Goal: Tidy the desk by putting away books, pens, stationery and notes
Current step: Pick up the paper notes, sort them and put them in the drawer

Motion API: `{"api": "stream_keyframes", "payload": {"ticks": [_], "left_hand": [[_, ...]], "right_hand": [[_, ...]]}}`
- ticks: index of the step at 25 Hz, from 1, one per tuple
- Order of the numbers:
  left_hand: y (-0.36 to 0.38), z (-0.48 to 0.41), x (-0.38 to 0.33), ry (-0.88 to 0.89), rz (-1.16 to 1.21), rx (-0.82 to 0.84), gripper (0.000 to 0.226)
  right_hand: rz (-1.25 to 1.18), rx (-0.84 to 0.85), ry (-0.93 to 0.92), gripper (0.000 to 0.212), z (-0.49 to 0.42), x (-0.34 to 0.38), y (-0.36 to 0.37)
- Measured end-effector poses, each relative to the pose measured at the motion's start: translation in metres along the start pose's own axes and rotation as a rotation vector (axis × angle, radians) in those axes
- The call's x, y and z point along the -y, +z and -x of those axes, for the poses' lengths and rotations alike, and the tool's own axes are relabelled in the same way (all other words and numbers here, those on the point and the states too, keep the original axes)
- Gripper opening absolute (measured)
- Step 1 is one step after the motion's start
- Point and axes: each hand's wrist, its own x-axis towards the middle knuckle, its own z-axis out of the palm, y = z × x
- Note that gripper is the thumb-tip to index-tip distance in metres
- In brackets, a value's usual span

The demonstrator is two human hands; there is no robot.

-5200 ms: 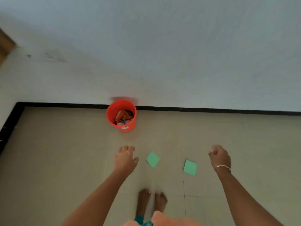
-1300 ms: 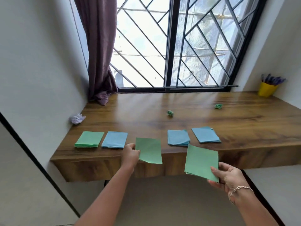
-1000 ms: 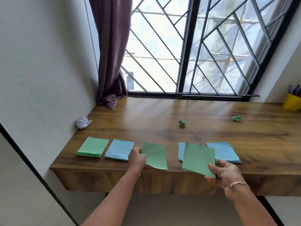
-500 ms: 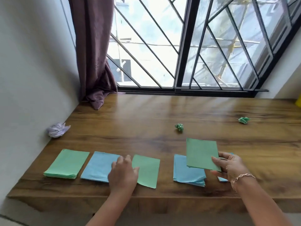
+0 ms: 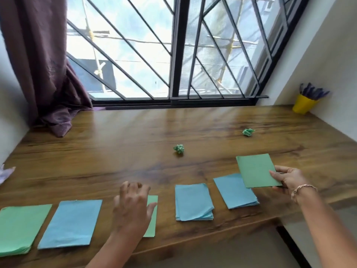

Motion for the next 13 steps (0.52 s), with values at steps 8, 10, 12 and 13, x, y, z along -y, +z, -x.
{"api": "stream_keyframes", "payload": {"ticks": [8, 10, 12, 13], "left_hand": [[0.03, -0.001, 0.0, 0.12, 0.063, -0.141, 0.042], [0.032, -0.001, 0.0, 0.11, 0.096, -0.199, 0.039], [0.032, -0.002, 0.0, 0.101, 0.103, -0.225, 0.038], [0.032, -0.002, 0.0, 0.093, 0.104, -0.226, 0.037]], "right_hand": [[0.174, -0.077, 0.078, 0.035, -0.043, -0.021, -0.024], [0.185, -0.078, 0.086, 0.035, -0.05, -0.023, -0.026], [0.199, -0.088, 0.088, 0.034, -0.056, -0.025, -0.026], [0.211, -0.093, 0.082, 0.033, -0.059, -0.027, -0.027]]}}
